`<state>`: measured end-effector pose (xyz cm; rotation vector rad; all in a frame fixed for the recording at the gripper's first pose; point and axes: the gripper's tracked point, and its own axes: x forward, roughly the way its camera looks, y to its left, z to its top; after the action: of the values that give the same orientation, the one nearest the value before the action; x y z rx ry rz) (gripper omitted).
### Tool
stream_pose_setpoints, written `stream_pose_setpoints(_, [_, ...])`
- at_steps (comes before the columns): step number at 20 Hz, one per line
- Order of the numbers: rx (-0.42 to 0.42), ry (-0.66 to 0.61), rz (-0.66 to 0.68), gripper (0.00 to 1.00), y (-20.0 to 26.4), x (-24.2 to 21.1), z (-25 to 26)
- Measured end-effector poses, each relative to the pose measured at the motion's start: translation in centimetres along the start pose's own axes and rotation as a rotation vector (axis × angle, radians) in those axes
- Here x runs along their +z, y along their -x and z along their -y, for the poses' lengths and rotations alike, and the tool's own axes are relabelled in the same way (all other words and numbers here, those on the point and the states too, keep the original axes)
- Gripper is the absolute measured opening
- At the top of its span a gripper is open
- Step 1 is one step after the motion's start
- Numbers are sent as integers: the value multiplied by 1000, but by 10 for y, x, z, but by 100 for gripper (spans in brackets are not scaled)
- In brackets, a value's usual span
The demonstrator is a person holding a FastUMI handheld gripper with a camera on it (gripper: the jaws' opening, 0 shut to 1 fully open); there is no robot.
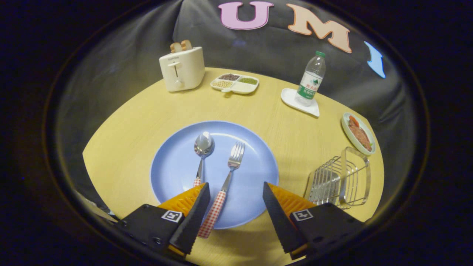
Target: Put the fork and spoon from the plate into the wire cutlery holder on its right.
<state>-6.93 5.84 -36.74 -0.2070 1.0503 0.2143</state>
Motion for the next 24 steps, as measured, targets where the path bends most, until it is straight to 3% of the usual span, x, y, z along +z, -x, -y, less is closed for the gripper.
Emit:
stream_pose_setpoints(11, [27, 42, -103, 35, -4, -26, -8])
stream_pose_setpoints(12, [7, 44, -98, 37, -12, -27, -4])
stream_pose_setpoints(15, [21, 23, -115, 16, -3, -27, -5])
stream_pose_setpoints(17, [4, 18, -129, 12, -1, -27, 3])
stream_pose_setpoints(24, [29, 47, -133, 12, 30, -11, 17])
